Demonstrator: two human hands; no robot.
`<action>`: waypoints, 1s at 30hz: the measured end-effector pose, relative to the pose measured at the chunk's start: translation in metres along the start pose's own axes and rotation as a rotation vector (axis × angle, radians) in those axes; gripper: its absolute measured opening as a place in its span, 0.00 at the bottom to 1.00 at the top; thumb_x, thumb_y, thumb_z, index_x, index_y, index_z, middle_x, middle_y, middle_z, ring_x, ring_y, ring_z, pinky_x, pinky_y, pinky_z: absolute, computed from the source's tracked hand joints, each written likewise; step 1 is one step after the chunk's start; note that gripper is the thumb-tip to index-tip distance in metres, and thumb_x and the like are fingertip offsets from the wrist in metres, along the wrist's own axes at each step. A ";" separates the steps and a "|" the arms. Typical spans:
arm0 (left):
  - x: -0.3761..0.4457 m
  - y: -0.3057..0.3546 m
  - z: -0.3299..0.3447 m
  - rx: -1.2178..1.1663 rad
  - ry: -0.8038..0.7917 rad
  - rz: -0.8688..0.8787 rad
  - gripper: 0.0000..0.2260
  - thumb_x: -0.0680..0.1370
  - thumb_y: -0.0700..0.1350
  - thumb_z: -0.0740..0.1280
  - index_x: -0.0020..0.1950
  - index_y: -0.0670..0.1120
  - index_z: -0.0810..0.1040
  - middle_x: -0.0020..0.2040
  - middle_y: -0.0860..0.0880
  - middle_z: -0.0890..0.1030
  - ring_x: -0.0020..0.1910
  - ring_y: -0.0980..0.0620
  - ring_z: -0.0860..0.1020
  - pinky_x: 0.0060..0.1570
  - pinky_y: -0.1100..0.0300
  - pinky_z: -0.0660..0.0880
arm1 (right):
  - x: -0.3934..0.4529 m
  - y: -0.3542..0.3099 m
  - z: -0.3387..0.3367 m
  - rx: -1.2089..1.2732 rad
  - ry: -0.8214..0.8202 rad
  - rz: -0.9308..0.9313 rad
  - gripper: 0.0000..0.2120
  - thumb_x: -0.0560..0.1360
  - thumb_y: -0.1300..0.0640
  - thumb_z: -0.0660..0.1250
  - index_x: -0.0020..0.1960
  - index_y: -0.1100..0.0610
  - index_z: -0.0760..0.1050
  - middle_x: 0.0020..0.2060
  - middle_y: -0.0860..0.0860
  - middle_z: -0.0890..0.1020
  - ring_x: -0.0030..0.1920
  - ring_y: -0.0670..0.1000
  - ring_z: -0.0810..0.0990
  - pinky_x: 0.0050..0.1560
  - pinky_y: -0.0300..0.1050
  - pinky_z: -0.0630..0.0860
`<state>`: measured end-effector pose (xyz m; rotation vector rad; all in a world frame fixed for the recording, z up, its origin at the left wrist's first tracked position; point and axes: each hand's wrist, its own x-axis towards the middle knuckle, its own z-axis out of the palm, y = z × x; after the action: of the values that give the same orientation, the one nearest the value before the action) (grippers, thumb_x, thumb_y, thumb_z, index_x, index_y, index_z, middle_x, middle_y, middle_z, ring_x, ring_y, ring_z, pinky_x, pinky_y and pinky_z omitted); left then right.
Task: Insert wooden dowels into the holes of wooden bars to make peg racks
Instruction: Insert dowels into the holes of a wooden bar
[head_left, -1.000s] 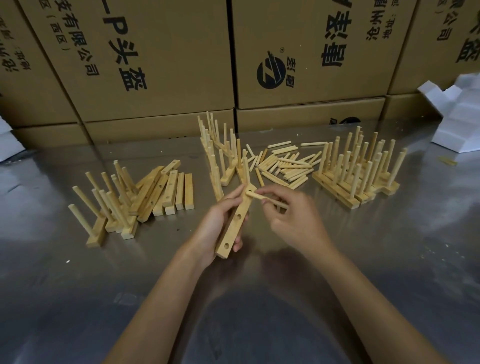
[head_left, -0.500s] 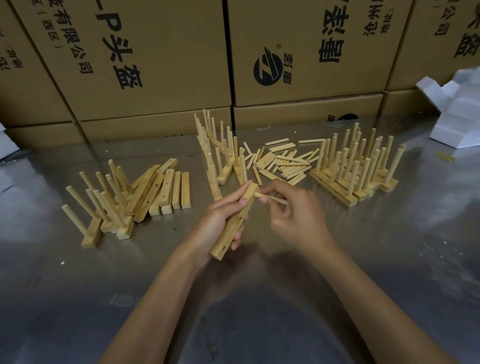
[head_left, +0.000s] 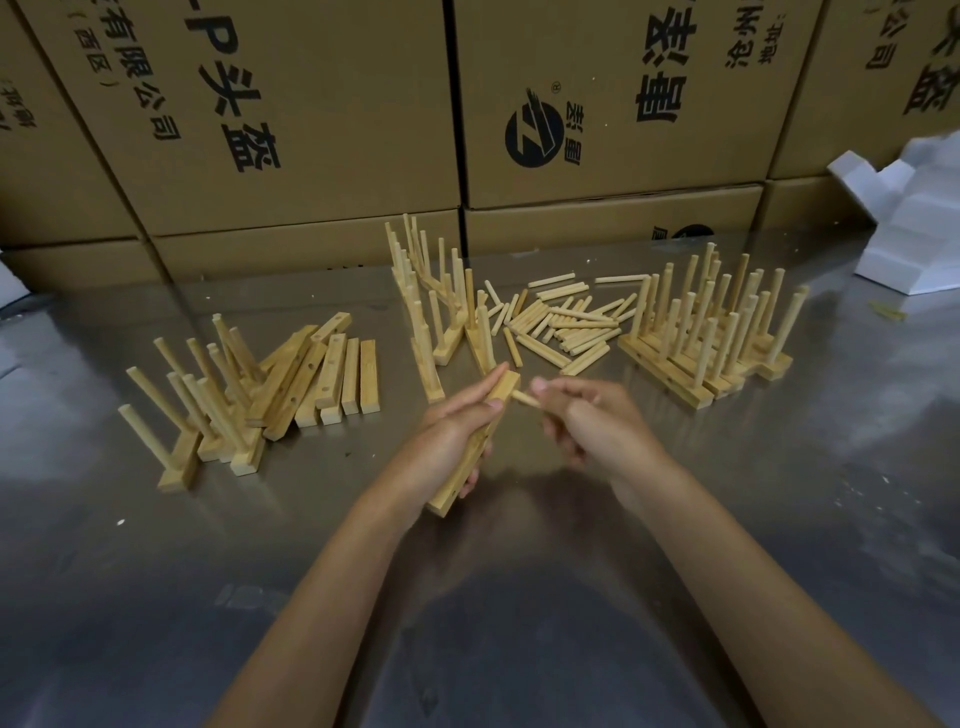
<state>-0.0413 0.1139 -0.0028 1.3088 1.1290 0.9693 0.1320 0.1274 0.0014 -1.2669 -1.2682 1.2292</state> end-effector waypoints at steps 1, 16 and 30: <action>0.001 -0.001 0.000 -0.010 0.041 -0.009 0.16 0.83 0.49 0.63 0.66 0.69 0.76 0.35 0.47 0.74 0.28 0.52 0.72 0.27 0.59 0.71 | 0.003 0.000 -0.002 -0.024 0.045 -0.015 0.12 0.81 0.48 0.64 0.48 0.53 0.83 0.33 0.43 0.82 0.34 0.42 0.77 0.31 0.33 0.68; 0.015 -0.014 -0.012 -0.140 0.296 -0.093 0.10 0.84 0.46 0.60 0.64 0.54 0.74 0.33 0.45 0.75 0.21 0.51 0.71 0.20 0.60 0.70 | 0.042 0.043 -0.034 -1.175 0.062 -0.243 0.26 0.81 0.50 0.51 0.78 0.53 0.54 0.80 0.50 0.55 0.80 0.51 0.49 0.75 0.62 0.53; 0.012 -0.008 -0.011 -0.214 0.316 -0.166 0.12 0.85 0.48 0.59 0.66 0.49 0.74 0.33 0.46 0.74 0.25 0.51 0.70 0.22 0.62 0.68 | 0.018 0.031 -0.027 -1.131 0.201 -0.359 0.07 0.80 0.53 0.62 0.55 0.47 0.77 0.51 0.45 0.79 0.57 0.49 0.74 0.64 0.52 0.61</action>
<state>-0.0503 0.1276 -0.0104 0.8959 1.3100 1.1640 0.1608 0.1452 -0.0283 -1.7295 -2.0094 0.0289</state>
